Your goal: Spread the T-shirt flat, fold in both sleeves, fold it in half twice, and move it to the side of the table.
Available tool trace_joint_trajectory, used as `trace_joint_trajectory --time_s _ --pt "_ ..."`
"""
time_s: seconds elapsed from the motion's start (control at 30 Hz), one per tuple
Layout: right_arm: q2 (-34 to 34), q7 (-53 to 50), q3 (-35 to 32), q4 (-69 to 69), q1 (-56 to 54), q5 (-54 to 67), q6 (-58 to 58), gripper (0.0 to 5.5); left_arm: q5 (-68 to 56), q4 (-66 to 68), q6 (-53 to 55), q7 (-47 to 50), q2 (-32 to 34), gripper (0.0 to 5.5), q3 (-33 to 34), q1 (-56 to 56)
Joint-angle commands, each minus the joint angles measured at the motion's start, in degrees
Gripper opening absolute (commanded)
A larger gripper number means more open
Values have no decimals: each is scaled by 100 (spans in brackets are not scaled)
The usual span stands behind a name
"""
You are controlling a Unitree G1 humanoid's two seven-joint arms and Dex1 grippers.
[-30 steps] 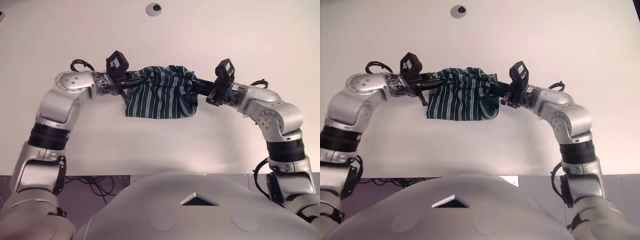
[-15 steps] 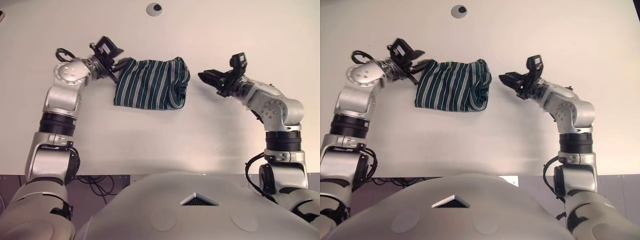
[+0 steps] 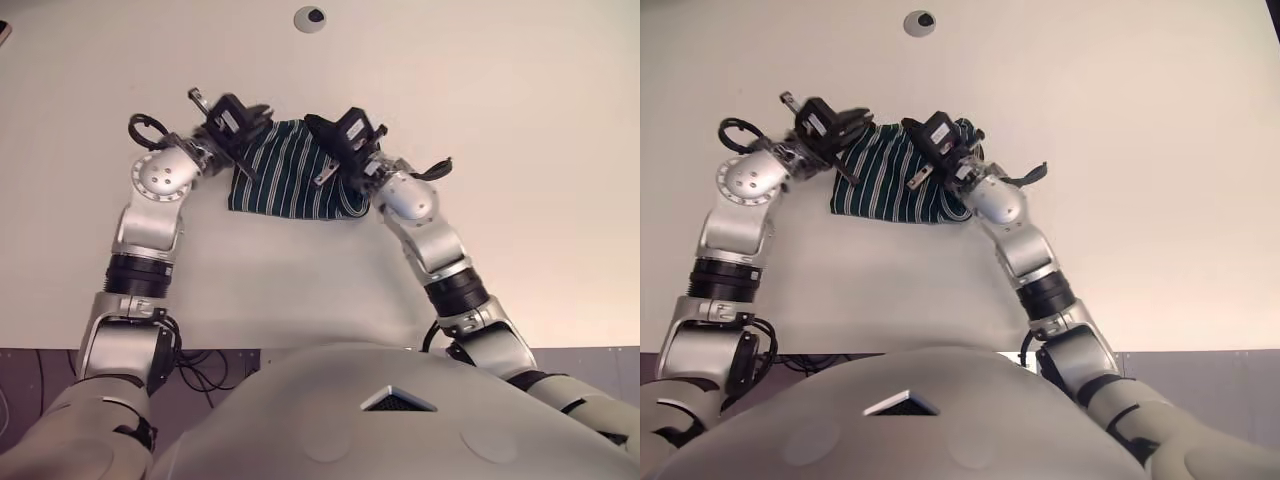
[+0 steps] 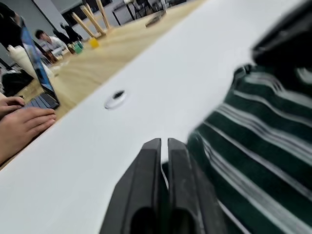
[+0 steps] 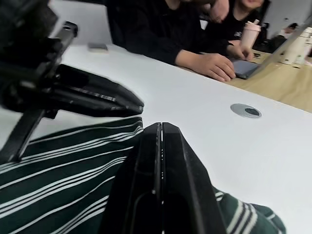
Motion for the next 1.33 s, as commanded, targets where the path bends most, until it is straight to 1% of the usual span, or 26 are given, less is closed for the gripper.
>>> trace_joint_trajectory --time_s 0.03,0.1,0.13,0.23,0.37,0.43,0.6,0.67,0.77,0.87,0.93,0.97,1.1,1.23,1.33 --pt "535 -580 196 663 -35 -390 -259 0 688 584 -24 381 -48 3 -331 50" --pt "603 -970 354 972 2 -707 -330 0 894 811 -18 543 -70 3 -402 30" --pt "533 -1146 385 1093 9 -867 -343 0 963 922 -14 594 -64 3 -417 4" --pt "56 -1379 280 939 245 -1168 -215 0 1034 1149 -56 632 -39 3 -442 -42" --pt "-746 -1139 -242 105 929 -1149 223 0 965 1202 -93 635 -45 3 -398 28" --pt "-938 -977 -439 -192 1204 -1066 446 0 913 1170 -81 631 -56 3 -357 56" --pt "-897 -777 -646 -570 1457 -912 777 0 785 1156 -162 576 -134 3 -284 32" --pt "-868 -713 -686 -699 1502 -859 848 0 614 1115 -407 583 -203 3 -171 20" --pt "-908 -605 -933 -1215 1565 -642 764 0 -97 571 -1185 495 -429 3 222 67" --pt "-1019 -646 -1300 -1766 1215 -535 358 0 -719 76 -1427 424 -583 3 604 205" --pt "-1015 -634 -1357 -1812 831 -580 171 0 -883 -95 -1438 403 -604 3 728 291" --pt "-976 -556 -1304 -1740 631 -600 137 0 -944 -151 -1430 388 -609 3 769 313" --pt "-602 531 -697 -766 -150 -189 393 0 -1256 -461 -1290 376 -640 3 1002 392" --pt "-185 2017 -164 787 -795 271 907 0 -1686 -623 -1220 517 -786 3 1409 463" --pt "106 2415 -40 1763 -1138 301 1105 0 -1890 -522 -1203 644 -1041 3 1560 417"
